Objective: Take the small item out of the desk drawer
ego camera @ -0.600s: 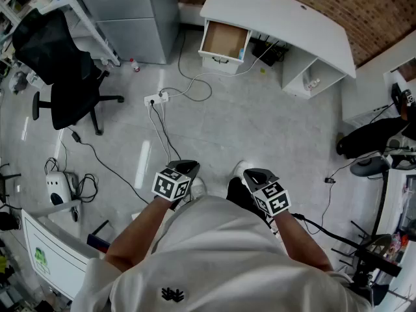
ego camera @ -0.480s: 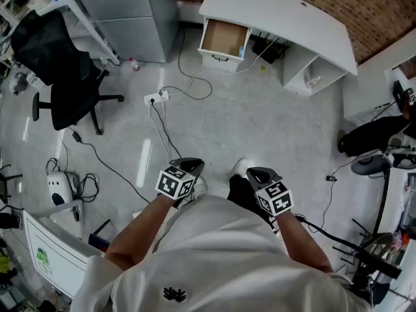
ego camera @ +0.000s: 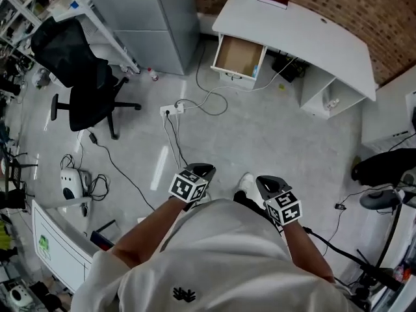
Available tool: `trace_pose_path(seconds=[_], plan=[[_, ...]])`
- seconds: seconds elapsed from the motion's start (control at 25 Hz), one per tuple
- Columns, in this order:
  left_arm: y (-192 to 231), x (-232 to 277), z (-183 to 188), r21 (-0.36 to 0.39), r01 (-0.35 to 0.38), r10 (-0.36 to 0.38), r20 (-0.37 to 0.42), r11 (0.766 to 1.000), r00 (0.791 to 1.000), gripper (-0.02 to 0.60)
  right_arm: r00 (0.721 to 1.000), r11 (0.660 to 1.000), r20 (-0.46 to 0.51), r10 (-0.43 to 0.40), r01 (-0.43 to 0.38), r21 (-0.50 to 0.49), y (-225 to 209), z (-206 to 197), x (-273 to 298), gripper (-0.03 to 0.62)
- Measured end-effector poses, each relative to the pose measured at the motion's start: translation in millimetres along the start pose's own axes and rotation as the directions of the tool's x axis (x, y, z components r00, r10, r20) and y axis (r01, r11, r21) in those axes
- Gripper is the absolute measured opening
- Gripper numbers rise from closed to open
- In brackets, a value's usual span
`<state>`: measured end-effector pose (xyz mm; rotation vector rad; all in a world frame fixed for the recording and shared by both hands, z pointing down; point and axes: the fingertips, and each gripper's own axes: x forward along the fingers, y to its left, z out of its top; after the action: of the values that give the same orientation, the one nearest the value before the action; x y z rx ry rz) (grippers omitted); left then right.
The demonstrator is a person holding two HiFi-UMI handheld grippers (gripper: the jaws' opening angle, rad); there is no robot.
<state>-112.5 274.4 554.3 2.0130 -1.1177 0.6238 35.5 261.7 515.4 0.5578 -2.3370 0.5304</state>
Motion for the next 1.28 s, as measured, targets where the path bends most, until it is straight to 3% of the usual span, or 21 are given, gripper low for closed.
trace_pose_path(seconds=[0.28, 0.36, 0.68, 1.0, 1.28], plan=[[-23.8, 69.4, 99.1, 0.007, -0.073, 0.073, 0.042, 0.997, 0.996, 0.044, 1.0, 1.0, 0.028, -0.006, 0.006, -0.006, -116.7, 14.3, -35.3, 0.039], [-25.1, 79.5, 115.8, 0.021, -0.089, 0.088, 0.04, 0.996, 0.995, 0.045, 0.999, 1.0, 0.031, -0.008, 0.008, 0.0, -135.2, 13.8, -40.2, 0.084], [-12.1, 141.0, 161.2, -0.015, -0.084, 0.085, 0.007, 0.996, 0.996, 0.12, 1.0, 0.997, 0.021, -0.019, 0.017, 0.077, -202.2, 6.1, -31.8, 0.092], [48.0, 218.4, 207.2, -0.035, -0.085, 0.084, -0.031, 0.996, 0.996, 0.12, 0.994, 0.979, -0.01, -0.106, 0.106, 0.175, -259.9, 17.6, -14.2, 0.091], [157.9, 323.7, 299.0, -0.054, -0.15, 0.147, -0.06, 0.987, 0.987, 0.12, 0.981, 0.945, -0.071, -0.18, 0.193, 0.264, -344.7, 62.5, 15.5, 0.084]])
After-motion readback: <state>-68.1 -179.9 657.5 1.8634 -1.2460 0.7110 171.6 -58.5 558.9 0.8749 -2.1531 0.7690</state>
